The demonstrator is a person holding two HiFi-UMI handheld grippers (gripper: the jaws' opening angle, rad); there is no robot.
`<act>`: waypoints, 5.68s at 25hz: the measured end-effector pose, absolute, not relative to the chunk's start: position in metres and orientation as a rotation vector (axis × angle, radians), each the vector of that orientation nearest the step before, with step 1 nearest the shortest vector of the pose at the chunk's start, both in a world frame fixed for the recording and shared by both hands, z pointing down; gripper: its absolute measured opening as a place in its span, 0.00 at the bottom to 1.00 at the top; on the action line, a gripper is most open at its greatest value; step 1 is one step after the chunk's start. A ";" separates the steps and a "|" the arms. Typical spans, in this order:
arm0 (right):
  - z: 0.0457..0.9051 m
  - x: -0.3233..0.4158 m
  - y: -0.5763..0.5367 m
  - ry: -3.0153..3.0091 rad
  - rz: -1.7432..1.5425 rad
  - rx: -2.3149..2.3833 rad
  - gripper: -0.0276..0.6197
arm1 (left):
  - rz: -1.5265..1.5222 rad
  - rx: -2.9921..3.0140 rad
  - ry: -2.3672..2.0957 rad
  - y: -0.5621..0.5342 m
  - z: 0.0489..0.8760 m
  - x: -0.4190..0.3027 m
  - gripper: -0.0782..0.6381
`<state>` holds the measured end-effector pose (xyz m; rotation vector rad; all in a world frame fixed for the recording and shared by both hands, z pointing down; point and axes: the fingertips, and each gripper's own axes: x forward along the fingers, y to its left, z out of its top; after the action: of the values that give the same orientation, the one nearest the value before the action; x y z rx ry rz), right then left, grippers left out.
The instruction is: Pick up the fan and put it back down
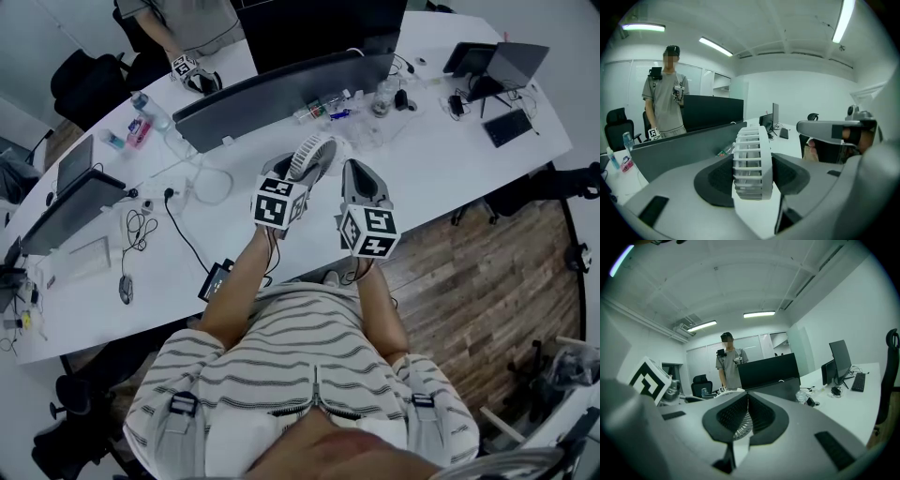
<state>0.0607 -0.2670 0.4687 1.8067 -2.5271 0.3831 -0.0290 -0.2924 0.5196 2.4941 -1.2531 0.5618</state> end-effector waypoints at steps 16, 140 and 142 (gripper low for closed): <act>0.466 0.059 -0.263 -2.529 0.375 1.805 0.06 | 0.322 2.456 -1.361 -0.276 0.486 -0.025 0.43; 0.466 0.090 -0.264 -2.513 0.400 1.861 0.06 | 1.031 2.645 -0.974 -0.345 0.610 -0.012 0.43; 0.466 0.091 -0.264 -2.509 0.400 1.866 0.06 | 1.059 2.649 -0.946 -0.347 0.620 -0.013 0.43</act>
<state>0.0910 -0.2643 0.4663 1.8656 -2.5088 0.3996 -0.0127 -0.3469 0.6196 2.6489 -0.9463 1.0588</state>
